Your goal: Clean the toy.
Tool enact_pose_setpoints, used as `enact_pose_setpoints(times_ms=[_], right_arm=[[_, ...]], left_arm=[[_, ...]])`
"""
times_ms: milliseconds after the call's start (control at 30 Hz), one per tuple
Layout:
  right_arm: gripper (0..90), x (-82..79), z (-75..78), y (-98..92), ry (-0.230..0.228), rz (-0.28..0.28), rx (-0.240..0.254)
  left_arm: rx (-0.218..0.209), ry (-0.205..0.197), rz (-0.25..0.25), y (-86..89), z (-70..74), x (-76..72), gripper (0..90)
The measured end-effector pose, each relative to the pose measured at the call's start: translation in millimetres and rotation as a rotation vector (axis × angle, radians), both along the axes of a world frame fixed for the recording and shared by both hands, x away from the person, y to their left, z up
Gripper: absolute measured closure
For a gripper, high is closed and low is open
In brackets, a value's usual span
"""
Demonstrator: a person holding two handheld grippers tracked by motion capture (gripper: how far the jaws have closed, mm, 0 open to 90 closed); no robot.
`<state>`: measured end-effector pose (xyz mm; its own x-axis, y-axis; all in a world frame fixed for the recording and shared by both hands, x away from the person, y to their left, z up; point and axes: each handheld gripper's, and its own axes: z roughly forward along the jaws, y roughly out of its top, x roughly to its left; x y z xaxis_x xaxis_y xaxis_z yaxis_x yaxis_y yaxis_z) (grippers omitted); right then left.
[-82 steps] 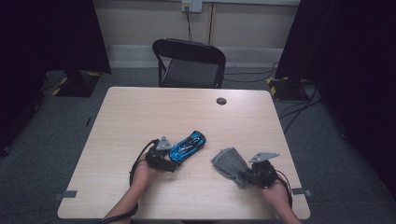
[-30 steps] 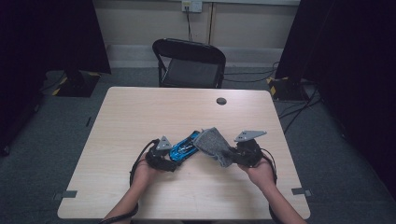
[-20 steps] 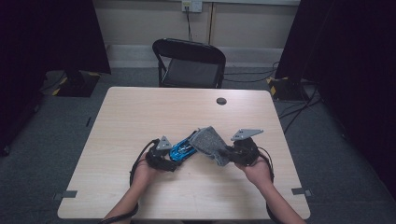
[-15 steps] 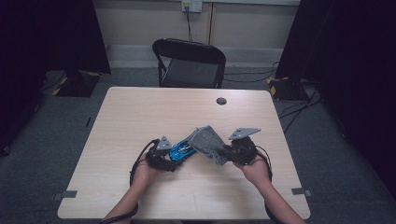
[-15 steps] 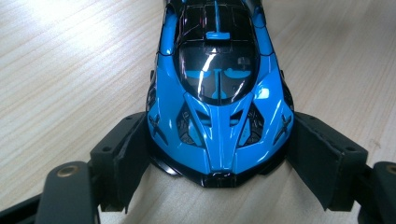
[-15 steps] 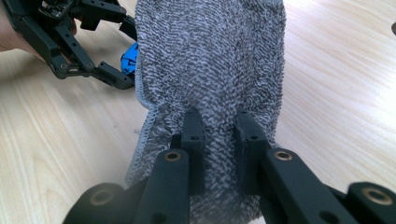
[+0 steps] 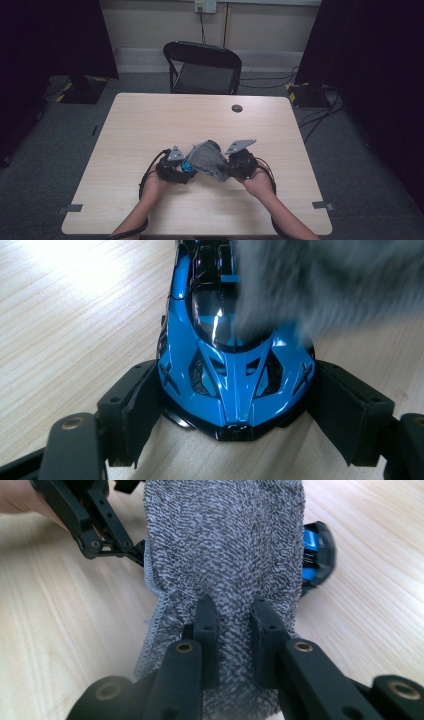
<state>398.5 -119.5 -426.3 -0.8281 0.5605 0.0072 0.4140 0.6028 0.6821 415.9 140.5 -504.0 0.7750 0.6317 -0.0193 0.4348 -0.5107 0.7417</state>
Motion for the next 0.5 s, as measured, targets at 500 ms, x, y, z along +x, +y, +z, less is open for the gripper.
enact_pose_setpoints(times_ms=[500], right_arm=[[76.8, 7.1, -18.5, 44.9, -0.024, 0.04, -0.167]], left_arm=[[0.006, -0.006, 0.004, 0.1, 0.2, -0.6, 23.1]])
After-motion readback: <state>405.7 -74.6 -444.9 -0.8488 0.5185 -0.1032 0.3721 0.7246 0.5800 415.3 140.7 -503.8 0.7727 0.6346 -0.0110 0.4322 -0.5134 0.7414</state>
